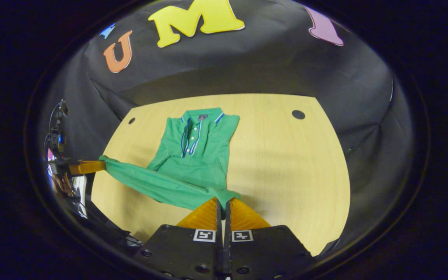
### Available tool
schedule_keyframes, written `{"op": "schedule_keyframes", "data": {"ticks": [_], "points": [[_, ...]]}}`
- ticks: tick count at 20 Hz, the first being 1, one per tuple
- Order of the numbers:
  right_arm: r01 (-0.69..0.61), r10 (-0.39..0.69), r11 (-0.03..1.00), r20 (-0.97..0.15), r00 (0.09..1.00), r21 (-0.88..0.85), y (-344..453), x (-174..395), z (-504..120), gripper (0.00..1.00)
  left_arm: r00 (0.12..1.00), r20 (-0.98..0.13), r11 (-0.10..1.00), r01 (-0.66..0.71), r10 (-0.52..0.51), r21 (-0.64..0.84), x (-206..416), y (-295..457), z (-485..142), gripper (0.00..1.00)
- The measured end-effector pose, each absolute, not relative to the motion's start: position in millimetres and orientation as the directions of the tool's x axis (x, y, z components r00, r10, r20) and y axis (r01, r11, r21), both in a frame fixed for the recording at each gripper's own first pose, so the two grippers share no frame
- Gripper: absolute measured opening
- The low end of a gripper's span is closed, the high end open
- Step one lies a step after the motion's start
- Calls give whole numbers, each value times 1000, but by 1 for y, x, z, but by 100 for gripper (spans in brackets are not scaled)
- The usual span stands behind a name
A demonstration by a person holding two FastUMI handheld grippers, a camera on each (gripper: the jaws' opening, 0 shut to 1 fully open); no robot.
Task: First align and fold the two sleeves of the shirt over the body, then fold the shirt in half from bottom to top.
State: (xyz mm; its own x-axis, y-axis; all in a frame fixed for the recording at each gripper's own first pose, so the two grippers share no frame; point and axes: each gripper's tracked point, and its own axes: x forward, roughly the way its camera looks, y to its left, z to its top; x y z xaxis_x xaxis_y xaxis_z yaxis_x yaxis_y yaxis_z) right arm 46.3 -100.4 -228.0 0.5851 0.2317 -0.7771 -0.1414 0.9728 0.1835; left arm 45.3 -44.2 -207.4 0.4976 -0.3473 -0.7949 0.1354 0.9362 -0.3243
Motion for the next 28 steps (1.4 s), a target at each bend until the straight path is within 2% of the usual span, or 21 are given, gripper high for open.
{"op": "schedule_keyframes", "data": {"ticks": [15, 20, 27, 28], "points": [[-91, 184, 981, -657, 731, 174, -83, 215, -199, 1, 709, -633, 943, 146, -312, -301, 209, -44, -206, 3], [-97, 161, 986, -648, 745, 134, -74, 275, -227, 0, 720, -635, 953, 134, -281, -270, 251, -47, -246, 3], [-45, 139, 987, -678, 722, 155, -71, 321, -285, 0, 749, -614, 964, 130, -249, -232, 297, -51, -296, 3], [-40, 134, 988, -681, 720, 152, -72, 325, -290, 4, 748, -618, 966, 133, -243, -220, 301, -53, -303, 4]]}}
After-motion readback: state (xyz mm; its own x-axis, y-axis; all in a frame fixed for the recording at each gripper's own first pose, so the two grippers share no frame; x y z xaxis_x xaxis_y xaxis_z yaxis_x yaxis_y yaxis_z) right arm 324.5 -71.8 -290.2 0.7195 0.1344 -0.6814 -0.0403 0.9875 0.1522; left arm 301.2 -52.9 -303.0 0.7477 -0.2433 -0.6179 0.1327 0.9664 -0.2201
